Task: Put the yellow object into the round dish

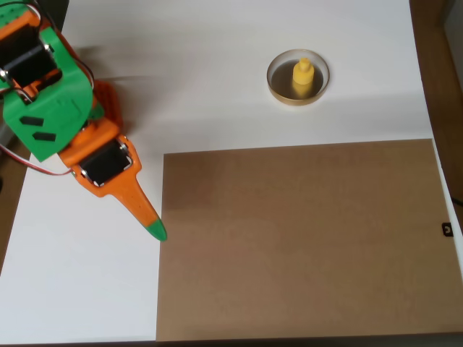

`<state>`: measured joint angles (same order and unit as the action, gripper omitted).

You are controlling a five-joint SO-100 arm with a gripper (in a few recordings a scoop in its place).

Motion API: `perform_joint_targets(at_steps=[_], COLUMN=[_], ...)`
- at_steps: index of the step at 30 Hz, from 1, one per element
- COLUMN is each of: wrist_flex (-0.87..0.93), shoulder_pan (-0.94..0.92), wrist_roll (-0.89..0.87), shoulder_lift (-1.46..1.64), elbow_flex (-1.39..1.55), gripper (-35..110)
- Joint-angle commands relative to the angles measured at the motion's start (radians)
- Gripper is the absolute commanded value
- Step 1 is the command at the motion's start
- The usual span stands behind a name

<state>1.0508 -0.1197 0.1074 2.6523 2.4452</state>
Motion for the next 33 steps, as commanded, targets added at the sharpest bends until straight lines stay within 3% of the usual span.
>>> perform_joint_targets(at_steps=[1, 9, 33], wrist_flex=[-0.017, -0.012, -0.051], shoulder_pan=[-0.006, -0.028, -0.058], wrist_roll=[-0.003, -0.008, -0.038], shoulder_lift=[0.146, 0.367, 0.459], elbow_flex=[0.028, 0.133, 0.362], gripper=[20, 20, 24])
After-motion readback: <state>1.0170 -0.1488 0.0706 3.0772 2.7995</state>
